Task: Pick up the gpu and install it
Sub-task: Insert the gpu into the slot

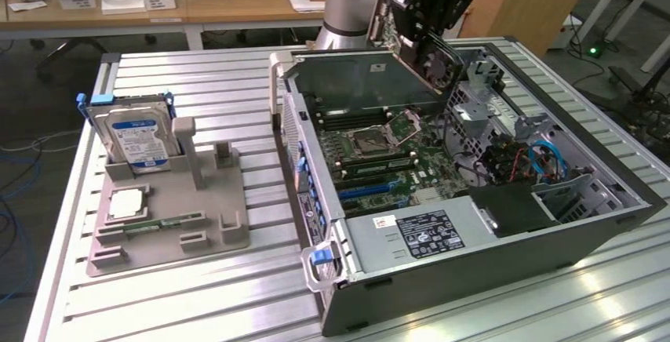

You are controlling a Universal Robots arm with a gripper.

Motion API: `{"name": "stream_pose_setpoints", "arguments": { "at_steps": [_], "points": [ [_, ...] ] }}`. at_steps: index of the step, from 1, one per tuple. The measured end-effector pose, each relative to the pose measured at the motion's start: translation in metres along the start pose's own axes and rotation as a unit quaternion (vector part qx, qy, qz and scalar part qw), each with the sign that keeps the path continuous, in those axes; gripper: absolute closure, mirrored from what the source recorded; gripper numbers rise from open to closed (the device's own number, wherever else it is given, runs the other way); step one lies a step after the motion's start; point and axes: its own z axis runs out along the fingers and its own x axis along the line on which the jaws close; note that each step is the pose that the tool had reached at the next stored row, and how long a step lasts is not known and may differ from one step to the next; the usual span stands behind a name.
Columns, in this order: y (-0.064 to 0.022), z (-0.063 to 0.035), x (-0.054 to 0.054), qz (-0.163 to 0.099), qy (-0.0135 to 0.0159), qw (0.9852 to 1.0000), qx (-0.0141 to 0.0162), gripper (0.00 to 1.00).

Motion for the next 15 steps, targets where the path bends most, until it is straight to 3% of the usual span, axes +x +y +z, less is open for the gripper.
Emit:
{"name": "stream_pose_setpoints", "arguments": {
  "at_steps": [1, 5, 8, 11, 15],
  "points": [
    [0.0000, 0.0000, 0.0000, -0.025, 0.0012, 0.9997, 0.0002, 0.72],
    [0.0000, 0.0000, 0.0000, -0.061, 0.0030, 0.9982, 0.0006, 0.72],
    [0.0000, 0.0000, 0.0000, -0.088, 0.0044, 0.9961, 0.0011, 0.72],
    [0.0000, 0.0000, 0.0000, -0.115, 0.0058, 0.9934, 0.0017, 0.72],
    [0.0000, 0.0000, 0.0000, -0.151, 0.0080, 0.9884, 0.0028, 0.72]
  ]
}}
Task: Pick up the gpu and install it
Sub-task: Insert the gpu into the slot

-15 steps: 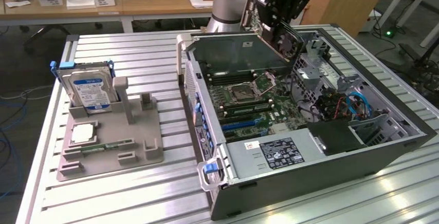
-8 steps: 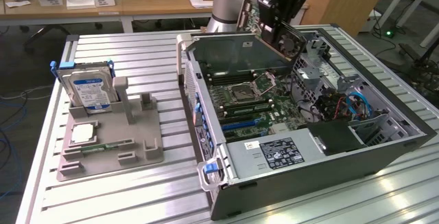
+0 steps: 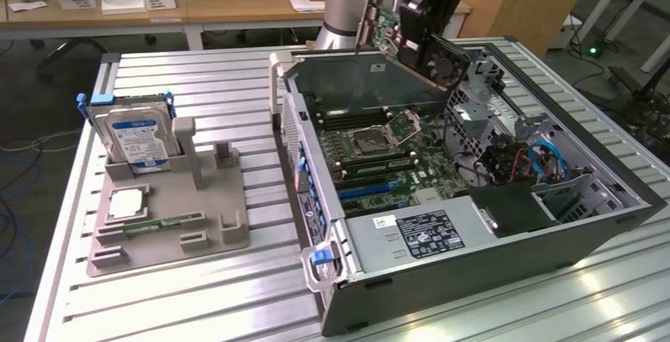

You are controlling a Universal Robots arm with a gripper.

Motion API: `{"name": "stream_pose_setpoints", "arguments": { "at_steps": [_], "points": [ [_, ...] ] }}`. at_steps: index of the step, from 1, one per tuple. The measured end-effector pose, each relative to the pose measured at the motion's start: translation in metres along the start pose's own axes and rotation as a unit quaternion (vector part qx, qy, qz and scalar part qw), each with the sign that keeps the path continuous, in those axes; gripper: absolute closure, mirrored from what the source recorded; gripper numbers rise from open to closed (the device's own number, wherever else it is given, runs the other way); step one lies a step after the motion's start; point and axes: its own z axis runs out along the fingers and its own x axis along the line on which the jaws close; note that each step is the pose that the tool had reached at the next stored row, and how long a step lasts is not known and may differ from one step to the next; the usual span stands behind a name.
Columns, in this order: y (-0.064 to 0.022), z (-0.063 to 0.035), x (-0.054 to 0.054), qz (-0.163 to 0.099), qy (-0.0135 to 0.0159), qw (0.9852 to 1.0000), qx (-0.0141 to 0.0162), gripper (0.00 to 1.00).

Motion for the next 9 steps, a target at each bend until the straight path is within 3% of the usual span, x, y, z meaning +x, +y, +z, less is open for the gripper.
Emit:
{"name": "stream_pose_setpoints", "arguments": {
  "at_steps": [5, 9],
  "points": [
    [0.0000, 0.0001, 0.0000, -0.045, 0.0028, 0.9990, 0.0017, 0.72],
    [0.0000, 0.0000, 0.0000, -0.081, 0.0054, 0.9967, 0.0033, 0.72]
  ]
}}
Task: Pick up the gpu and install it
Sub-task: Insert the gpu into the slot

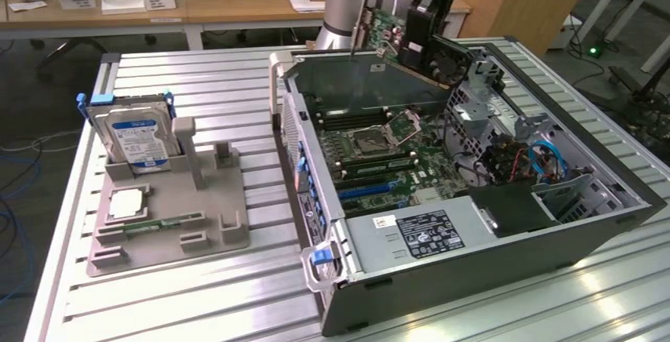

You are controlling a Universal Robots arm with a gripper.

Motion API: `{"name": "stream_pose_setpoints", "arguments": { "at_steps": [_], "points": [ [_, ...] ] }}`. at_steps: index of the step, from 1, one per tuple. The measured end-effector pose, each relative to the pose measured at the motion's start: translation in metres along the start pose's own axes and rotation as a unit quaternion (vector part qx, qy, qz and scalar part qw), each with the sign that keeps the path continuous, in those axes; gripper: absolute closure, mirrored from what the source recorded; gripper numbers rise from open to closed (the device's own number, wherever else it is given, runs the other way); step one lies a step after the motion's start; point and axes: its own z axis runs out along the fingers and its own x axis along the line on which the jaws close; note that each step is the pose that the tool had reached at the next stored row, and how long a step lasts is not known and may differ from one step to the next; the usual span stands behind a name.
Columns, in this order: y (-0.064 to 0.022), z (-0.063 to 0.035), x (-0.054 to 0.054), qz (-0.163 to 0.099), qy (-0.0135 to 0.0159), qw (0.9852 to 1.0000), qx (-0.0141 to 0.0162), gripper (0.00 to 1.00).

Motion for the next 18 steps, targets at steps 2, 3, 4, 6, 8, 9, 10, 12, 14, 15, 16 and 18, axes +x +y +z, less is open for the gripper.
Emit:
{"name": "stream_pose_setpoints", "arguments": {
  "at_steps": [2, 3, 4, 6, 8, 9, 10, 12, 14, 15, 16, 18],
  "points": [
    [0.0000, 0.0000, 0.0000, -0.017, 0.0012, 0.9998, 0.0008, 0.72],
    [0.0000, 0.0000, 0.0000, -0.026, 0.0019, 0.9997, 0.0012, 0.72],
    [0.0000, 0.0000, 0.0000, -0.036, 0.0026, 0.9994, 0.0017, 0.72],
    [0.0000, 0.0000, 0.0000, -0.053, 0.0040, 0.9986, 0.0026, 0.72],
    [0.0000, 0.0000, 0.0000, -0.071, 0.0054, 0.9975, 0.0035, 0.72],
    [0.0000, 0.0000, 0.0000, -0.079, 0.0061, 0.9968, 0.0040, 0.72],
    [0.0000, 0.0000, 0.0000, -0.088, 0.0069, 0.9961, 0.0045, 0.72],
    [0.0000, 0.0000, 0.0000, -0.106, 0.0083, 0.9943, 0.0055, 0.72],
    [0.0000, 0.0000, 0.0000, -0.124, 0.0097, 0.9923, 0.0064, 0.72],
    [0.0000, 0.0000, 0.0000, -0.132, 0.0104, 0.9911, 0.0069, 0.72],
    [0.0000, 0.0000, 0.0000, -0.141, 0.0111, 0.9899, 0.0074, 0.72],
    [0.0000, 0.0000, 0.0000, -0.158, 0.0126, 0.9873, 0.0083, 0.72]
  ]
}}
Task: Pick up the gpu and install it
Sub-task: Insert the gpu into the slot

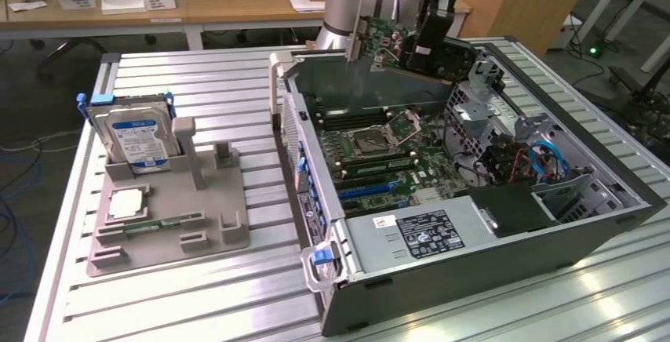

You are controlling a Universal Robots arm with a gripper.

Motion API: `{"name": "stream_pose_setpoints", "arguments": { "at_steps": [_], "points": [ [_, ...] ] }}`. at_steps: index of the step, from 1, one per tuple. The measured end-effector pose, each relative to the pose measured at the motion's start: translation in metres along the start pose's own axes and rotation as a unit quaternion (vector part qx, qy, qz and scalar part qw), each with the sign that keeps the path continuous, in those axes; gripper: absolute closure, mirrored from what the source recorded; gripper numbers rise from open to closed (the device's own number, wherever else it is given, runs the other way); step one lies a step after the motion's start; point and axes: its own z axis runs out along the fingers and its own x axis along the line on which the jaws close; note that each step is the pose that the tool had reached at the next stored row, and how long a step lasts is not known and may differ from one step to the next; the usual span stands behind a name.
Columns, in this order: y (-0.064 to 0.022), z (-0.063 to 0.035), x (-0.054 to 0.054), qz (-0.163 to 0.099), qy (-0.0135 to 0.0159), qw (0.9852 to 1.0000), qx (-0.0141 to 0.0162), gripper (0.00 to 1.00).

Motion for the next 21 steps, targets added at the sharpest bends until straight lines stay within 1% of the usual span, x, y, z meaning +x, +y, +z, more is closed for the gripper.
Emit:
{"name": "stream_pose_setpoints", "arguments": {
  "at_steps": [3, 6, 9, 11, 13, 16, 19, 21],
  "points": [
    [0.0000, 0.0000, 0.0000, -0.026, 0.0022, 0.9996, 0.0015, 0.72],
    [0.0000, 0.0000, 0.0000, -0.052, 0.0043, 0.9986, 0.0029, 0.72],
    [0.0000, 0.0000, 0.0000, -0.078, 0.0065, 0.9969, 0.0043, 0.72],
    [0.0000, 0.0000, 0.0000, -0.096, 0.0079, 0.9953, 0.0053, 0.72],
    [0.0000, 0.0000, 0.0000, -0.113, 0.0094, 0.9935, 0.0063, 0.72],
    [0.0000, 0.0000, 0.0000, -0.139, 0.0117, 0.9902, 0.0077, 0.72],
    [0.0000, 0.0000, 0.0000, -0.165, 0.0135, 0.9861, 0.0091, 0.72],
    [0.0000, 0.0001, 0.0000, -0.183, 0.0138, 0.9830, 0.0097, 0.72]
  ]
}}
